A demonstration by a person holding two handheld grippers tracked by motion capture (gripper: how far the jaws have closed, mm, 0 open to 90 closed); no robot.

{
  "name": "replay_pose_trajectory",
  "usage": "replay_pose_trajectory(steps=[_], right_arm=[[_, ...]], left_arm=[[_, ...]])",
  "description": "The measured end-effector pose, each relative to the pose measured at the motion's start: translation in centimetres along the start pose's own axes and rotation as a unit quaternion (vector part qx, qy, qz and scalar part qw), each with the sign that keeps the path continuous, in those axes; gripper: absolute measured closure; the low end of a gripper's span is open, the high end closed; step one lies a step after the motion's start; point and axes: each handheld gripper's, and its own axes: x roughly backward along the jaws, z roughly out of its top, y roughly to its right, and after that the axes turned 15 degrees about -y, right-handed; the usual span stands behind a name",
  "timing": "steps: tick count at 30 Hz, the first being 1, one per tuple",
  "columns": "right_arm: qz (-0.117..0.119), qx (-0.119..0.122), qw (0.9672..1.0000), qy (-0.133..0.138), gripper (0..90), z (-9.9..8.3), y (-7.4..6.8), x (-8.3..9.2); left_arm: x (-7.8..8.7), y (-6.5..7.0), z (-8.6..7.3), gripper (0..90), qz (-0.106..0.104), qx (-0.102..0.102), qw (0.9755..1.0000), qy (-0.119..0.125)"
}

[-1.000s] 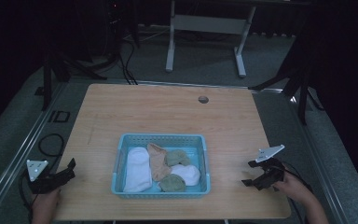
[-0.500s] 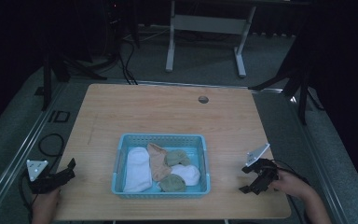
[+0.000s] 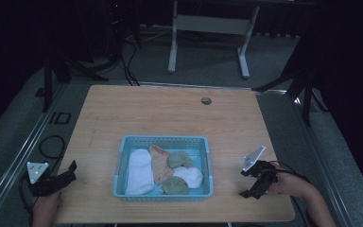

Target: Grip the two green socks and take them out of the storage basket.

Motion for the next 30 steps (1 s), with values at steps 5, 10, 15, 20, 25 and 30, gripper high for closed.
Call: replay_pose_trajectory(steps=[5,10,15,20,25,30], right_arm=[[-0.003,0.005,1.0000,-0.001,13.5,0.5,-0.2,0.5],[-0.007,0.005,1.0000,-0.001,13.5,1.2,-0.3,1.1],[-0.007,0.016,0.9998,-0.009,14.2,2.2,-0.6,1.9],[-0.013,0.026,0.9996,-0.006,14.2,3.3,-0.8,2.8],[-0.020,0.036,0.9991,-0.009,14.2,4.3,-1.0,3.7],[-0.029,0.042,0.9986,-0.015,14.2,6.0,-1.1,4.9]], left_arm=[[0.0,0.0,0.0,0.7,0.000,0.000,1.0000,0.001],[0.0,0.0,0.0,0.7,-0.001,-0.001,1.0000,0.001],[0.0,0.0,0.0,0.7,-0.001,-0.001,1.0000,0.001],[0.0,0.0,0.0,0.7,-0.001,-0.002,1.0000,0.001],[0.0,0.0,0.0,0.7,-0.001,-0.001,1.0000,0.001],[0.0,0.0,0.0,0.7,-0.001,-0.001,1.0000,0.000]])
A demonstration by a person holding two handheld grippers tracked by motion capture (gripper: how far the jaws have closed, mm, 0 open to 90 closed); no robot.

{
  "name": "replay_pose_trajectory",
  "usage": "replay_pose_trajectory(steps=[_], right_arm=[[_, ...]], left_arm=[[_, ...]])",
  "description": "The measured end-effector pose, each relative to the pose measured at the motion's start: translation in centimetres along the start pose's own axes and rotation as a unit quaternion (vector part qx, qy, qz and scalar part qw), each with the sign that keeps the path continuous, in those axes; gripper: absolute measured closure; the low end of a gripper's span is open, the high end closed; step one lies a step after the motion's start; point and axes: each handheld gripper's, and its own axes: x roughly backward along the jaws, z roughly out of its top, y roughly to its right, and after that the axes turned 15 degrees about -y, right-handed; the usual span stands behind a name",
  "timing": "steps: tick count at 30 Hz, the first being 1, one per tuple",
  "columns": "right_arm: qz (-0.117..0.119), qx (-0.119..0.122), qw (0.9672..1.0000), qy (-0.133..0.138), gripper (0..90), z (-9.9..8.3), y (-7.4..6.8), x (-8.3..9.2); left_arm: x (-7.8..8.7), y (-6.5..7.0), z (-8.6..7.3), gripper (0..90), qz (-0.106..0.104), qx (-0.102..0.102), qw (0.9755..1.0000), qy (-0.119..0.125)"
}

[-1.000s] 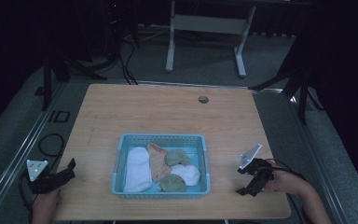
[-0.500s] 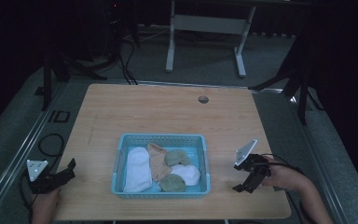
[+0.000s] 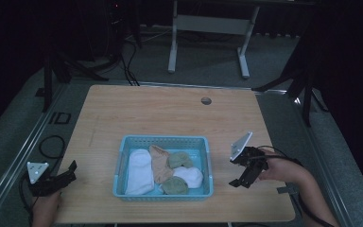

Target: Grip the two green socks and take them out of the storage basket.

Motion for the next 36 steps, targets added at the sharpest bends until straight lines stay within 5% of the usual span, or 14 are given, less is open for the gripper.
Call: replay_pose_trajectory(steps=[12,36], right_arm=[[-0.001,0.035,0.9993,-0.011,14.2,4.4,-0.3,0.9],[0.015,0.098,0.9943,-0.041,15.3,11.4,-1.2,-0.8]], left_arm=[[0.0,0.0,0.0,0.7,-0.002,0.000,1.0000,-0.001],[0.0,0.0,0.0,0.7,-0.005,-0.003,1.0000,0.001]])
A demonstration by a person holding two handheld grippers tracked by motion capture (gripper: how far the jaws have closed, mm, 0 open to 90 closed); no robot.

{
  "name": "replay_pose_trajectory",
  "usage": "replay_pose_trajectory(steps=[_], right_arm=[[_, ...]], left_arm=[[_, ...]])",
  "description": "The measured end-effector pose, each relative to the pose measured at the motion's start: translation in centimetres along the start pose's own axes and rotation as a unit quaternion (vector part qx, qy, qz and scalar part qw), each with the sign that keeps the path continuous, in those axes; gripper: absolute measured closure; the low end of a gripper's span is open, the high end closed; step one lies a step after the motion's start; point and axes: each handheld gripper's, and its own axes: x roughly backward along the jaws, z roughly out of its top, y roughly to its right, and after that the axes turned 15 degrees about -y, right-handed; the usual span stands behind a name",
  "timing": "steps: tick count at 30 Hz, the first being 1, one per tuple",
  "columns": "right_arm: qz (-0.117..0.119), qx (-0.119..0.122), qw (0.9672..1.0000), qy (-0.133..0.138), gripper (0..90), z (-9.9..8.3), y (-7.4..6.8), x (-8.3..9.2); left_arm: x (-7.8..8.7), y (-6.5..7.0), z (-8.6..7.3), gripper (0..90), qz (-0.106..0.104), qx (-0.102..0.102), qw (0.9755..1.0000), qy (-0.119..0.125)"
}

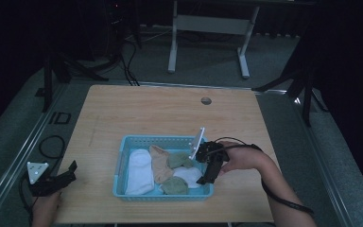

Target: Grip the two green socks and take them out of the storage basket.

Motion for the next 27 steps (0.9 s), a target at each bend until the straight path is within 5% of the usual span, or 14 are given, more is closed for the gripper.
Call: replay_pose_trajectory(steps=[18,27], right_arm=[[0.015,0.051,0.9983,-0.025,26.5,4.5,-0.5,-2.3],[0.011,0.053,0.9978,-0.038,31.5,5.8,-0.4,-3.9]], left_arm=[[0.0,0.1,0.0,0.7,-0.001,-0.003,1.0000,0.001],[0.0,0.1,0.0,0.7,-0.001,-0.004,1.0000,0.001]])
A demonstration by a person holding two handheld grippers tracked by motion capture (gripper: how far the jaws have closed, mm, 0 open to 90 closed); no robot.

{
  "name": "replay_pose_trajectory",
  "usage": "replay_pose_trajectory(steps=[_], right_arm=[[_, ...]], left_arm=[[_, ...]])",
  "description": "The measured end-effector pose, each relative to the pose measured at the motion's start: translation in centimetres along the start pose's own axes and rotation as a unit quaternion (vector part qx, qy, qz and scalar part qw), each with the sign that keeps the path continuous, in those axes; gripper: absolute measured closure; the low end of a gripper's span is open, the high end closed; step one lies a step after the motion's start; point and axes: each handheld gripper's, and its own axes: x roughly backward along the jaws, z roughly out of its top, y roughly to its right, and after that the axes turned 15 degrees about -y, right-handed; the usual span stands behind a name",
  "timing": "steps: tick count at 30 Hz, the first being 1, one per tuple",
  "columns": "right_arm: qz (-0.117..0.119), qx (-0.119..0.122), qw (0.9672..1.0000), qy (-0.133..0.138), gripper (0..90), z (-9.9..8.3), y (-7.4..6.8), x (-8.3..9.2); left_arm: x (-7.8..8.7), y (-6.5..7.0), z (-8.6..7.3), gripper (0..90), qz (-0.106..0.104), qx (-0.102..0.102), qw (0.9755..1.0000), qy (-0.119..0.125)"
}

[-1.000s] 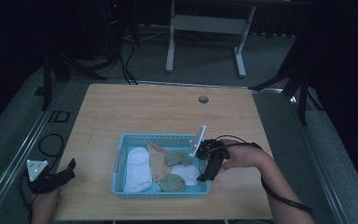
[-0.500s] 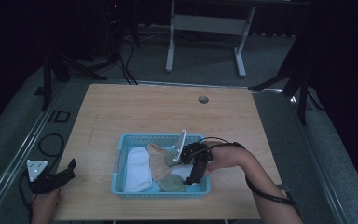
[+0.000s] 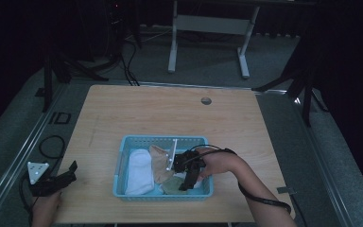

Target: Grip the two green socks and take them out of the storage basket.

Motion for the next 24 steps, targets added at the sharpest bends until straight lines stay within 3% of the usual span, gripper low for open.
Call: replay_pose_trajectory(steps=[11,14,18,24], right_arm=[[0.005,-0.020,0.9997,-0.015,41.0,0.9,0.5,-1.7],[0.001,-0.019,0.9996,-0.018,51.6,1.0,0.5,-1.8],[-0.002,-0.021,0.9996,-0.021,73.2,1.2,0.4,-1.5],[-0.016,-0.012,0.9996,-0.021,80.1,1.3,0.0,-0.6]], left_arm=[[0.0,0.0,0.0,0.7,0.000,0.000,1.0000,-0.001],[0.0,0.0,0.0,0.7,0.000,0.000,1.0000,-0.001],[0.0,0.0,0.0,0.7,0.000,0.000,1.0000,-0.002],[0.0,0.0,0.0,0.7,0.000,0.000,1.0000,-0.002]])
